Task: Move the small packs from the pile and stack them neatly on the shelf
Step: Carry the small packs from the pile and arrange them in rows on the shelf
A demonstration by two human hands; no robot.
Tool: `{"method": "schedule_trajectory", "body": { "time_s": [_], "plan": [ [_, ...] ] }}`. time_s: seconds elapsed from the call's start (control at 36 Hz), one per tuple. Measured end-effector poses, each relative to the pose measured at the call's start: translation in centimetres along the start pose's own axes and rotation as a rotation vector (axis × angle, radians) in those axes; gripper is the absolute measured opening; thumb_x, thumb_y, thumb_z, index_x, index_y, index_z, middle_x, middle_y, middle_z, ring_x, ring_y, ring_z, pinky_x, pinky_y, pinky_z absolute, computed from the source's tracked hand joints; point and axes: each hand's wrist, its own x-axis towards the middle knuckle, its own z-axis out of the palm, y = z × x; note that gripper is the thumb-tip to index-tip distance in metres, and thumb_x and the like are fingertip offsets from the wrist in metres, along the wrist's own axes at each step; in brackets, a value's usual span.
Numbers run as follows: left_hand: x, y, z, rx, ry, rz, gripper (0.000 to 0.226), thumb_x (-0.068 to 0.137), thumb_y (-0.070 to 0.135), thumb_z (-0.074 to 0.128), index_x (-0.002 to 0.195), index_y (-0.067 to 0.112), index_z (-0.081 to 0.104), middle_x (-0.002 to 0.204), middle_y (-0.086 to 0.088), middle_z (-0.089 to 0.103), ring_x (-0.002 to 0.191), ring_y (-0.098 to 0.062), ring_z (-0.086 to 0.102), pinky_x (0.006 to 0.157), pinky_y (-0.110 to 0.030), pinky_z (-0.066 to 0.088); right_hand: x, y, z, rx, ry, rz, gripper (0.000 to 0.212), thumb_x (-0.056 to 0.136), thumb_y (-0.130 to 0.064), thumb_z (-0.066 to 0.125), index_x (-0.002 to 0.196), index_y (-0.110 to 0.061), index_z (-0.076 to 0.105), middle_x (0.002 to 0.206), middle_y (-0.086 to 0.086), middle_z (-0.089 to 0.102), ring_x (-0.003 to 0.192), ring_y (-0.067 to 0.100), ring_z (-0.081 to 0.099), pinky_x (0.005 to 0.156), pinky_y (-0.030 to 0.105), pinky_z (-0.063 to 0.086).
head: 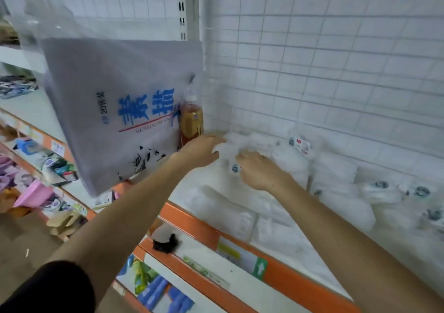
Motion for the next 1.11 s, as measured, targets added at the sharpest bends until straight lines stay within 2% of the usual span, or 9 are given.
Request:
{"method": "schedule_trajectory", "body": {
  "time_s": [0.17, 0.33, 0.5, 0.61, 0.78, 0.86, 0.94, 1.03, 1.11],
  "plan": [
    [4.2, -3.0, 2.3, 0.012, -0.278, 0.004, 0.069, 0.085, 0.026, 0.064, 0.143, 0.017, 0.030, 0.150, -0.007, 0.026, 0.137, -0.026, 0.026, 0.111, -0.035, 0.024, 2.8, -0.2, 1.4, -0.059, -0.057, 0.165, 0.056, 0.091, -0.023, 0.052, 0.140, -0.009, 0.029, 0.142, 0.013, 0.035, 0.128, 0.031, 0.035, 0.100, 0.042, 0.032],
    [5.7, -5.3, 3.3, -0.138, -0.241, 0.101, 0.062, 0.077, 0.030, 0.072, 0.130, 0.023, 0.041, 0.139, 0.000, 0.036, 0.122, -0.020, 0.038, 0.097, -0.033, 0.039, 3.4, -0.4, 2.7, -0.028, -0.078, 0.284, 0.081, 0.081, -0.041, 0.065, 0.145, -0.020, 0.020, 0.141, 0.014, 0.024, 0.130, 0.033, 0.024, 0.101, 0.046, 0.032],
    [6.0, -6.5, 2.8, -0.275, -0.189, 0.196, 0.047, 0.081, 0.029, 0.069, 0.123, 0.015, 0.052, 0.128, -0.002, 0.049, 0.113, -0.017, 0.047, 0.088, -0.022, 0.037, 3.2, -0.8, 2.3, 0.080, -0.064, 0.348, 0.083, 0.078, -0.033, 0.069, 0.145, -0.017, 0.022, 0.132, 0.011, 0.033, 0.124, 0.031, 0.031, 0.099, 0.041, 0.038],
    [4.9, -7.5, 1.8, -0.457, -0.179, 0.208, 0.031, 0.091, 0.022, 0.056, 0.118, 0.008, 0.057, 0.114, -0.003, 0.061, 0.101, -0.017, 0.056, 0.084, -0.025, 0.042, 2.7, -1.1, 2.0, 0.152, -0.019, 0.379, 0.078, 0.076, -0.028, 0.070, 0.141, -0.013, 0.030, 0.129, 0.009, 0.038, 0.123, 0.029, 0.035, 0.101, 0.040, 0.036],
    [3.0, -8.6, 1.2, -0.902, -0.210, -0.006, 0.020, 0.099, 0.019, 0.040, 0.114, 0.022, 0.053, 0.095, 0.002, 0.058, 0.077, -0.009, 0.057, 0.060, -0.021, 0.046, 2.0, -1.9, 1.6, 0.164, 0.039, 0.378, 0.077, 0.074, -0.025, 0.070, 0.140, -0.015, 0.032, 0.130, 0.006, 0.038, 0.123, 0.024, 0.033, 0.100, 0.037, 0.036],
    [2.1, -9.1, 1.6, -0.906, -0.297, -0.043, 0.019, 0.099, 0.017, 0.039, 0.109, 0.021, 0.054, 0.094, -0.002, 0.061, 0.078, -0.013, 0.059, 0.065, -0.027, 0.049, 1.9, -2.6, 1.6, 0.129, 0.036, 0.388, 0.075, 0.075, -0.025, 0.070, 0.139, -0.017, 0.032, 0.130, 0.006, 0.038, 0.123, 0.025, 0.034, 0.099, 0.038, 0.038],
    [1.2, -9.9, 2.3, -0.857, -0.379, -0.069, 0.019, 0.098, 0.021, 0.041, 0.105, 0.020, 0.059, 0.106, -0.007, 0.064, 0.095, -0.022, 0.062, 0.086, -0.037, 0.049, 1.8, -3.4, 2.0, 0.100, -0.018, 0.398, 0.073, 0.077, -0.027, 0.069, 0.139, -0.020, 0.032, 0.131, 0.006, 0.037, 0.122, 0.025, 0.035, 0.099, 0.040, 0.038],
    [0.5, -10.6, 2.9, -0.772, -0.422, -0.028, 0.013, 0.094, 0.032, 0.049, 0.104, 0.030, 0.058, 0.113, 0.000, 0.064, 0.097, -0.015, 0.061, 0.087, -0.031, 0.047, 1.9, -4.1, 2.7, 0.180, -0.066, 0.418, 0.074, 0.078, -0.027, 0.070, 0.141, -0.020, 0.032, 0.133, 0.006, 0.036, 0.126, 0.025, 0.032, 0.101, 0.037, 0.036],
    [0.1, -10.9, 3.1, -0.695, -0.491, 0.051, 0.049, 0.081, 0.033, 0.068, 0.126, 0.027, 0.047, 0.120, 0.008, 0.055, 0.099, -0.006, 0.056, 0.081, -0.020, 0.047, 2.1, -4.7, 3.1, 0.247, -0.061, 0.446, 0.075, 0.079, -0.025, 0.069, 0.143, -0.018, 0.030, 0.135, 0.006, 0.034, 0.129, 0.025, 0.027, 0.102, 0.035, 0.034]
  ]
}}
